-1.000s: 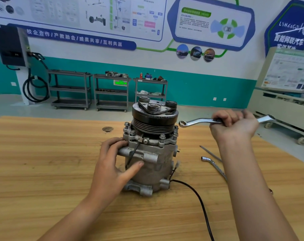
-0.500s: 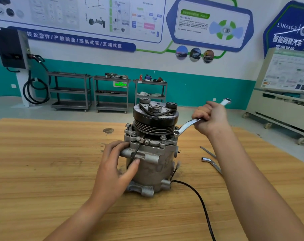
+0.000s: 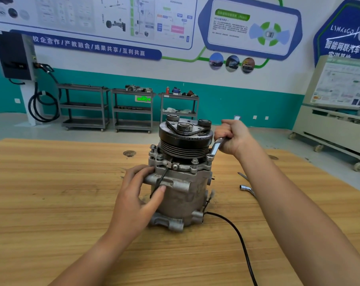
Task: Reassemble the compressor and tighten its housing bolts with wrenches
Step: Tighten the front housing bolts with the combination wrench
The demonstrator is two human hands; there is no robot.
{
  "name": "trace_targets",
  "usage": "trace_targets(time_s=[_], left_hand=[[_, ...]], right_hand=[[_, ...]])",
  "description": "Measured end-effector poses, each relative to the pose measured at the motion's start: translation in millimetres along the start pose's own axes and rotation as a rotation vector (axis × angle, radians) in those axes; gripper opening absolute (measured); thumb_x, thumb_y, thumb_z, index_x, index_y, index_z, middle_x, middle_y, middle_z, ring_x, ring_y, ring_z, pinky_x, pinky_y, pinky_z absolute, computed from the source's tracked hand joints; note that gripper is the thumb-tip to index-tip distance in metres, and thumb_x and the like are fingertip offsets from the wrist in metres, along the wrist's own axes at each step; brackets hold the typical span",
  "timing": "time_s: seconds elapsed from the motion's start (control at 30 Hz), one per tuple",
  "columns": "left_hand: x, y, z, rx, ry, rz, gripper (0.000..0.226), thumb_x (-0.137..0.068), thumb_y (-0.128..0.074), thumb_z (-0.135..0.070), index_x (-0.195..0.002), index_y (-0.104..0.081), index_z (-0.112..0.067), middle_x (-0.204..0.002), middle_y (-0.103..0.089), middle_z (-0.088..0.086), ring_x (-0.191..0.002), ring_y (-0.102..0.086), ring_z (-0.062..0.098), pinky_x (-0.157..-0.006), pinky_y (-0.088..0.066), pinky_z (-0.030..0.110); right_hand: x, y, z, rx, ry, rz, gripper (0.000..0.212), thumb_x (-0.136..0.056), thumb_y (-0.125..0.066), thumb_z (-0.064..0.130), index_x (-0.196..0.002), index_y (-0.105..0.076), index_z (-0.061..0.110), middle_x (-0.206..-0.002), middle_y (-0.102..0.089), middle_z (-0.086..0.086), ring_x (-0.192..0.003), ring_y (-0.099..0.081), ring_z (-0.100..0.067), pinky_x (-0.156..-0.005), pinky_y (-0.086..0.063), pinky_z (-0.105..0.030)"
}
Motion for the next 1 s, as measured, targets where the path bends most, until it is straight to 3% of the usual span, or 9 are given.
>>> trace_targets(time_s=[0.1,0.27,0.37,0.5,0.63,0.73,0.83,0.93,1.0], left_hand=[[5,-4,-4,-0.067,-0.034,0.047,0.051,-0.078,-0.059,-0.028,-0.127,-0.048,-0.016,-0.126,-0.045,-0.012,-0.116,-0.039,-0.007,-0.096,-0.028,0.000],[7,-5,-6,-0.050,-0.003,0.024,0.053,-0.083,-0.061,-0.027,-0.132,-0.047,-0.011,-0.132,-0.044,-0.009,-0.121,-0.037,-0.005,-0.101,-0.034,0.018],[7,-5,-6,-0.068,-0.011,0.027,0.052,-0.084,-0.067,-0.014,-0.132,-0.047,-0.009,-0.131,-0.043,-0.010,-0.118,-0.036,-0.009,-0.096,-0.027,-0.001],[7,-5,-6,-0.083,-0.014,0.046,0.055,-0.082,-0.068,-0.007,-0.133,-0.047,-0.007,-0.131,-0.042,-0.008,-0.117,-0.035,-0.009,-0.093,-0.023,-0.005],[6,-3,-7,-0.085,-0.030,0.041,0.054,-0.082,-0.068,-0.005,-0.131,-0.048,-0.007,-0.129,-0.043,-0.008,-0.116,-0.035,-0.009,-0.093,-0.022,-0.006],[5,-2,-7,-0.091,-0.040,0.049,0.054,-0.080,-0.069,-0.004,-0.130,-0.049,-0.006,-0.128,-0.045,-0.006,-0.116,-0.036,-0.007,-0.094,-0.022,-0.005],[4,-2,-7,-0.081,-0.045,0.062,0.052,-0.081,-0.069,-0.005,-0.129,-0.050,-0.006,-0.128,-0.046,-0.005,-0.116,-0.040,-0.002,-0.096,-0.025,-0.001],[2,-1,-10,-0.076,-0.052,0.053,0.048,-0.082,-0.064,-0.015,-0.128,-0.051,-0.006,-0.126,-0.046,-0.005,-0.115,-0.038,-0.006,-0.095,-0.023,-0.003],[2,-1,-10,-0.072,-0.050,0.058,0.048,-0.082,-0.064,-0.015,-0.127,-0.051,-0.007,-0.126,-0.046,-0.006,-0.115,-0.038,-0.006,-0.095,-0.023,-0.003]], right_hand=[[13,15,3,-0.148,0.096,-0.074,0.052,-0.099,-0.037,0.015,-0.047,-0.026,0.017,-0.031,-0.021,0.006,-0.021,-0.019,-0.007,-0.027,-0.018,-0.012],[67,31,8,-0.202,0.525,-0.180,0.040,-0.100,-0.032,0.018,-0.061,-0.025,0.019,-0.037,-0.022,0.007,-0.028,-0.021,-0.009,-0.036,-0.029,-0.013],[107,40,-12,-0.127,0.809,-0.146,0.039,-0.100,-0.033,0.021,-0.062,-0.034,0.018,-0.042,-0.028,0.006,-0.037,-0.031,-0.011,-0.049,-0.045,-0.020],[142,29,-49,0.235,1.286,0.020,0.034,-0.093,-0.037,0.021,-0.062,-0.051,0.023,-0.049,-0.044,0.010,-0.050,-0.047,-0.011,-0.065,-0.051,-0.028],[148,18,-85,0.656,1.607,0.173,0.025,-0.092,-0.038,0.018,-0.084,-0.058,0.030,-0.066,-0.049,0.009,-0.062,-0.049,0.000,-0.062,-0.044,-0.018],[142,12,-106,0.900,1.631,0.307,0.027,-0.101,-0.036,0.029,-0.098,-0.056,0.012,-0.072,-0.054,0.005,-0.063,-0.047,0.005,-0.059,-0.042,-0.010],[139,6,-114,1.054,1.671,0.361,0.034,-0.102,-0.035,0.029,-0.102,-0.063,0.010,-0.068,-0.063,0.001,-0.064,-0.049,0.006,-0.064,-0.039,-0.003],[136,-3,-103,1.017,1.624,0.407,0.036,-0.103,-0.033,0.030,-0.103,-0.060,0.005,-0.072,-0.044,0.019,-0.060,-0.038,0.014,-0.062,-0.032,0.002],[133,-5,-98,1.027,1.594,0.448,0.036,-0.103,-0.033,0.032,-0.102,-0.057,0.005,-0.069,-0.040,0.020,-0.060,-0.039,0.019,-0.062,-0.031,0.003]])
Point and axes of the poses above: each hand's wrist, its own x-axis away from the middle knuckle, its own y-axis out of the back of the hand, z = x × y, the point moved 4 cm from there along -x, towards the middle knuckle
